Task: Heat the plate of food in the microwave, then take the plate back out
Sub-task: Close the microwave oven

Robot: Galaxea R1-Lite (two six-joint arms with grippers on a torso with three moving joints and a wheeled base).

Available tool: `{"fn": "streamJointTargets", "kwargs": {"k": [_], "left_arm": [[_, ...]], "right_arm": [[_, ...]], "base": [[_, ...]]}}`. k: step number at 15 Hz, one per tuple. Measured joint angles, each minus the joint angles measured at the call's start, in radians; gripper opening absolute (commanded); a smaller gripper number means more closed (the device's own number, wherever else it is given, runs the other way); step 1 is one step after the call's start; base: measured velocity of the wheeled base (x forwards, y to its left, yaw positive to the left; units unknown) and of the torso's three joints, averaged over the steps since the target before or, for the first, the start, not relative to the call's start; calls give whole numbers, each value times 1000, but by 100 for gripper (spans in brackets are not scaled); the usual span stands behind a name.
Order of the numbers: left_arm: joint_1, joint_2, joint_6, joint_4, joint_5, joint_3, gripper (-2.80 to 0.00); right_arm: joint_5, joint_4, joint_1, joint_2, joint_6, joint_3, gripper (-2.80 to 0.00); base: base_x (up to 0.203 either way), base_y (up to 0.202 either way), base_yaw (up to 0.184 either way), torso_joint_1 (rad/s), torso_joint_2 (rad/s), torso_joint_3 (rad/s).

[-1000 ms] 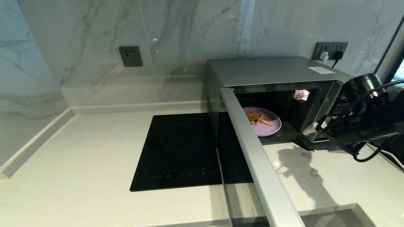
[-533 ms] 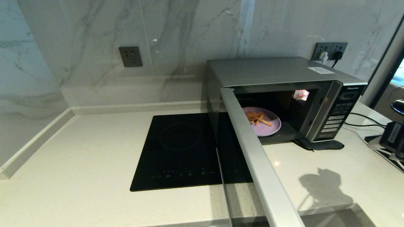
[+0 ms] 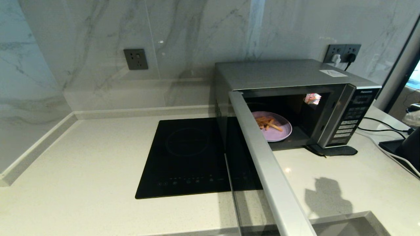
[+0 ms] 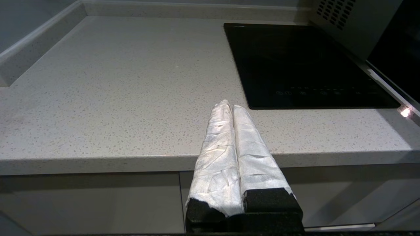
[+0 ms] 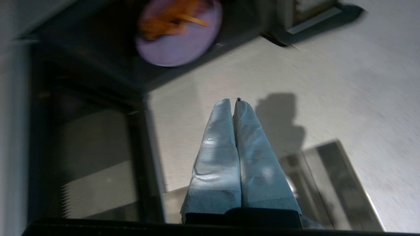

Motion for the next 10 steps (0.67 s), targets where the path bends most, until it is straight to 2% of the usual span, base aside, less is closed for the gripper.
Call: {"fn": "streamJointTargets", "kwargs": {"k": [3,10], "left_arm": [[0,0,1,0,0,0,-280],[0,0,0,0,0,0,-280]], "right_arm": [[76,12,132,53,-9,-158,-280],[375,259,431,262,55,-577,-280]], "base": [[0,0,0,0,0,0],[0,0,0,0,0,0]]}}
